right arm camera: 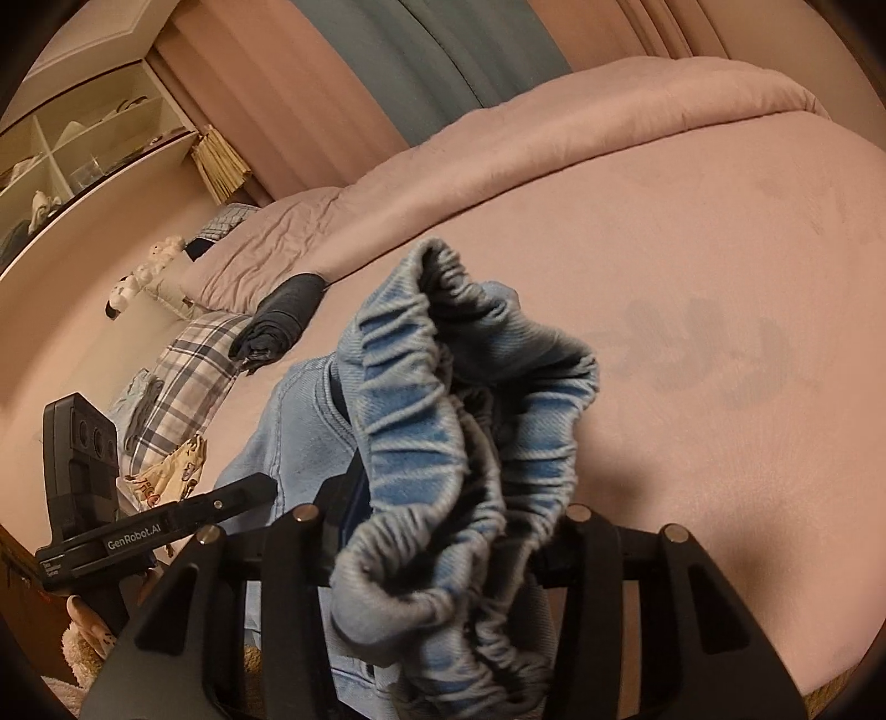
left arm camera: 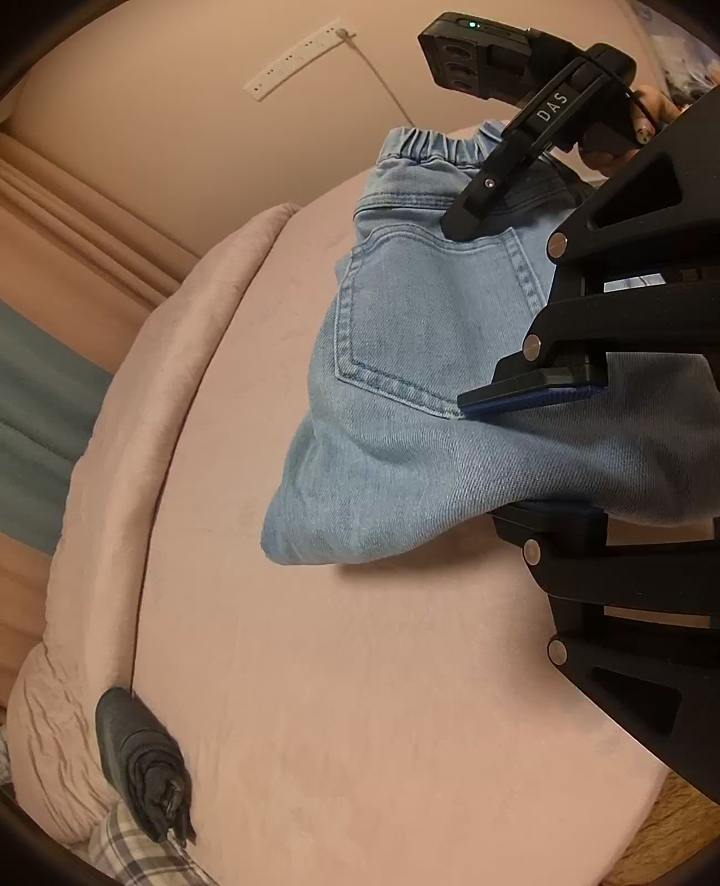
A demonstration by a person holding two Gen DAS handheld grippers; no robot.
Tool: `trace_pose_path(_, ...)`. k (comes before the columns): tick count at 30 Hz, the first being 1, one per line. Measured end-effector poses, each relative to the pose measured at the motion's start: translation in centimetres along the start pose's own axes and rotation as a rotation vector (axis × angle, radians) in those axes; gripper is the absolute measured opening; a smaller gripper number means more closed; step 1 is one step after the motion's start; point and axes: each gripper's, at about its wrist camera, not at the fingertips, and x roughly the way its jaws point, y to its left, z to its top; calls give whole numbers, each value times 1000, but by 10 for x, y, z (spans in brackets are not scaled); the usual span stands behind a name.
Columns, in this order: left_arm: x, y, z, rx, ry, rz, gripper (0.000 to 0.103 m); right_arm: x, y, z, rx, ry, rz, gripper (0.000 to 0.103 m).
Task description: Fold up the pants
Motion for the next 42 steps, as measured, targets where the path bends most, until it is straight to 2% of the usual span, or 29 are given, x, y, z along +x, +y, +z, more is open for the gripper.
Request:
trace_pose_path(29, -14, 6, 6, 34, -24, -31, 24, -19, 8, -2, -10, -28, -17, 47)
trace_pose_path(42, -4, 5, 26, 47, -51, -25, 24, 1, 12, 19, -49, -32, -61, 48)
